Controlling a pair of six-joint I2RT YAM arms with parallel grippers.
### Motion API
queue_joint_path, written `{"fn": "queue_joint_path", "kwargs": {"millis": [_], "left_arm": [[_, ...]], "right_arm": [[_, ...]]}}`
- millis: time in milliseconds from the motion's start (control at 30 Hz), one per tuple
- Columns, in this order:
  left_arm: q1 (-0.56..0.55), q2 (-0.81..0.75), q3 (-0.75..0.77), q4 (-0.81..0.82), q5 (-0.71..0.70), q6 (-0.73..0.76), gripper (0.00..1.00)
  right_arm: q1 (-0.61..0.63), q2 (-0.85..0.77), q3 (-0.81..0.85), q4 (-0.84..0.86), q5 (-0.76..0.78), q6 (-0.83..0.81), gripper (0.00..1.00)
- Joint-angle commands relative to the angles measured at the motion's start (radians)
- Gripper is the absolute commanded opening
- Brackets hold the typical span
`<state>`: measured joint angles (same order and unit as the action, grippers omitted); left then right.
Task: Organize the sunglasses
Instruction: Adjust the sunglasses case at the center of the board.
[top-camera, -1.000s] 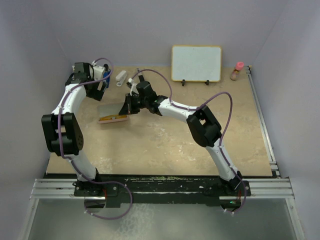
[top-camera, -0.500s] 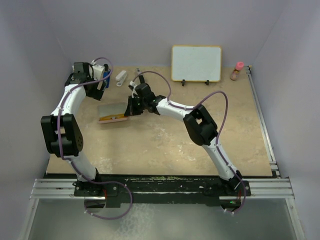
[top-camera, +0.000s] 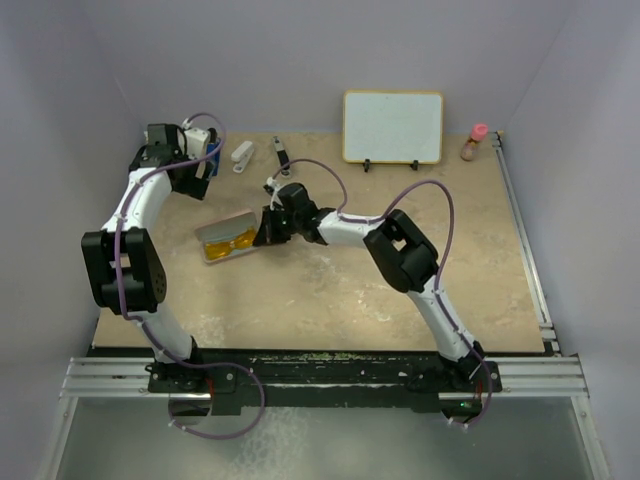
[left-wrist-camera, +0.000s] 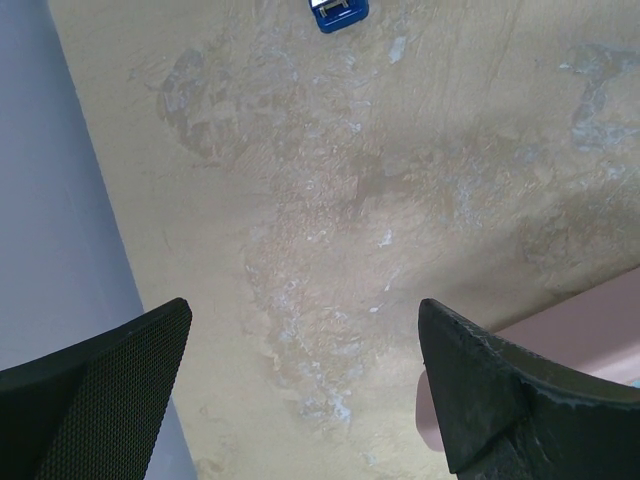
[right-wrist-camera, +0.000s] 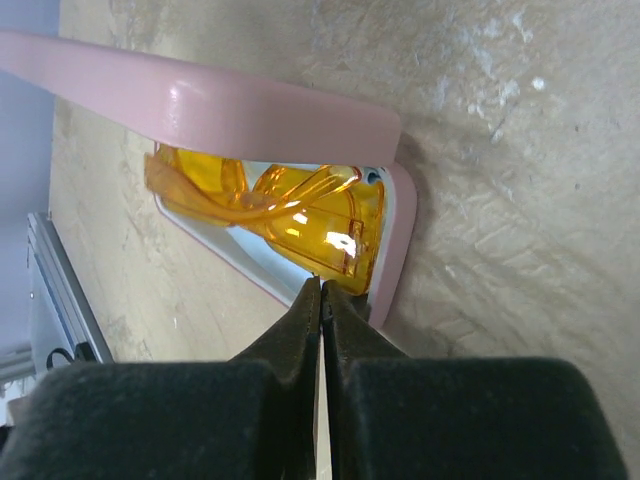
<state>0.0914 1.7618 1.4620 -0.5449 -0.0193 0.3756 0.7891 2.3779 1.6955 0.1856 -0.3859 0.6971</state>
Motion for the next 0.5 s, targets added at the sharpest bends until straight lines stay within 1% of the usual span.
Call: {"fn": "queue_joint_path", "kwargs": {"millis": [0,133,233,267,300,333,400,467], "left_arm": [[-0.001,-0.019,0.06,0.0,0.034,-0.029,0.98],[-0.004,-0.012,0.075,-0.012,0.056,-0.032,0.98],[-0.014,-0.003,0.082,-0.014,0.062,-0.038,0.98],[-0.019,0.0,0.085,-0.015,0.061,-0.038,0.98],[-0.026,0.006,0.089,-0.016,0.059,-0.038,0.98],[-0.034,0.011,0.092,-0.016,0.054,-0.038,0.98],[-0.048,0.017,0.095,-0.015,0.042,-0.038,0.98],[-0.06,0.026,0.096,-0.01,0.034,-0.038,0.98]], "right_arm": [[-0.003,-0.119,-0.063,0.082,-0.025,-0.006,0.02],[-0.005,-0.238,-0.185,0.198,-0.058,0.044,0.14],[-0.005,-0.319,-0.274,0.283,-0.047,0.076,0.28],[-0.006,-0.331,-0.273,0.269,-0.036,0.072,0.33],[-0.007,-0.335,-0.259,0.231,-0.023,0.057,0.41],[-0.008,-0.326,-0.232,0.165,-0.003,0.037,0.43],[-0.008,-0.284,-0.146,0.002,0.052,-0.019,0.43],[-0.008,-0.233,-0.073,-0.119,0.094,-0.049,0.43]]}}
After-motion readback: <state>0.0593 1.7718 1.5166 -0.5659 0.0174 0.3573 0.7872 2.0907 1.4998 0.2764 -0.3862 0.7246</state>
